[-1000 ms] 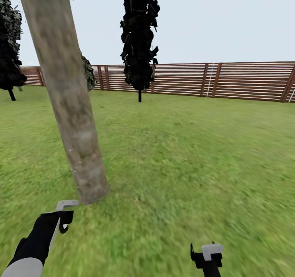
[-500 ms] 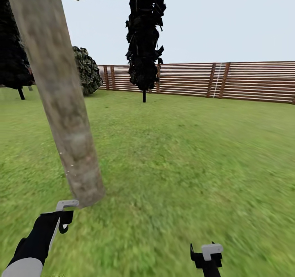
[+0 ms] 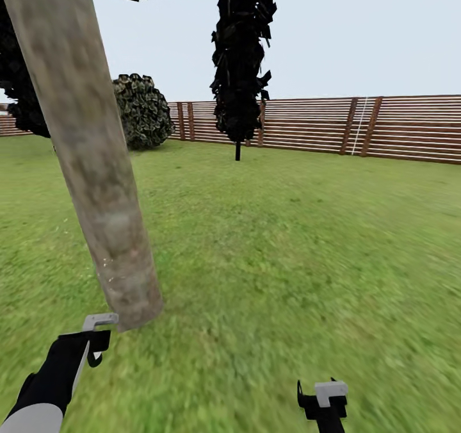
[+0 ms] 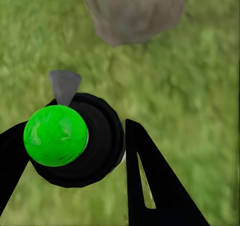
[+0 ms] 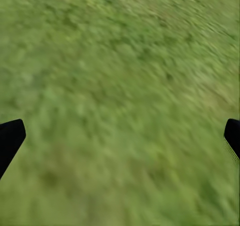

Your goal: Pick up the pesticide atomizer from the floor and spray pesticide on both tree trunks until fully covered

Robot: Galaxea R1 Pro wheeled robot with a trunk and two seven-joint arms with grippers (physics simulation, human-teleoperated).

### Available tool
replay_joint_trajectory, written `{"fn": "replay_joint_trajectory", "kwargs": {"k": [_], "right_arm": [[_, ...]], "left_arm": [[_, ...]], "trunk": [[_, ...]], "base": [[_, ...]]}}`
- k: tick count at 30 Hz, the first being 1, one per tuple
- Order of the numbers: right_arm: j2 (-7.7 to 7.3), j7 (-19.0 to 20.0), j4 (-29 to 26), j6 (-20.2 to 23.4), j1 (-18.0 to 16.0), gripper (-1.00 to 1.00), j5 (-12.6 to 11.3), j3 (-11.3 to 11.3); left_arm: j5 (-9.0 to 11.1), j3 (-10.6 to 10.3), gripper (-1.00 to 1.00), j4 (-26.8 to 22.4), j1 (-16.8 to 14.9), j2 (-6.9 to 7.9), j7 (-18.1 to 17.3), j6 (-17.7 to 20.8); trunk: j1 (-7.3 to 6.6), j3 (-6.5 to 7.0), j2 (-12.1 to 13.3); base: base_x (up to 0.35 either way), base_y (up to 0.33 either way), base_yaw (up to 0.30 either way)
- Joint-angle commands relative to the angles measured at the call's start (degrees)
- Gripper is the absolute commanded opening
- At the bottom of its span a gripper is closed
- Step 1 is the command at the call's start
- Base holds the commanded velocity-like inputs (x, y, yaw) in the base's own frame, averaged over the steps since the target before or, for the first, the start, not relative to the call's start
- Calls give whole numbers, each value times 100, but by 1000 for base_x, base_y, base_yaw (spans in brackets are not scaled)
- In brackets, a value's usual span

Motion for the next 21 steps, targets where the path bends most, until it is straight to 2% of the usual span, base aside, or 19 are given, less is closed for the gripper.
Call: {"fn": "replay_joint_trajectory", "kwargs": {"k": [1,3,7,11,21], "right_arm": [[1,-57,5,3,-4,100,58,2],[1,-57,5,-1,-4,100,59,2],[1,-57,5,-1,-4,100,59,2],[1,-57,5,-1,-4,100,61,2],[1,-57,5,2,-4,100,62,2]], "left_arm": [[-57,126,-100,1,0,-1,-56,14],[-73,294,-100,235,22,23,-69,-13],[-108,318,-100,378,124,60,-82,-22],[-119,304,-100,382,184,53,-82,-28],[-108,265,-100,377,189,-12,-66,-19]], "trunk": [[1,-6,-2],[1,-6,-2],[1,-6,-2],[1,-6,-2],[1,-6,-2]], "base": [[241,-191,1],[241,-189,84],[220,-169,237],[40,-29,255],[261,-38,14]]}}
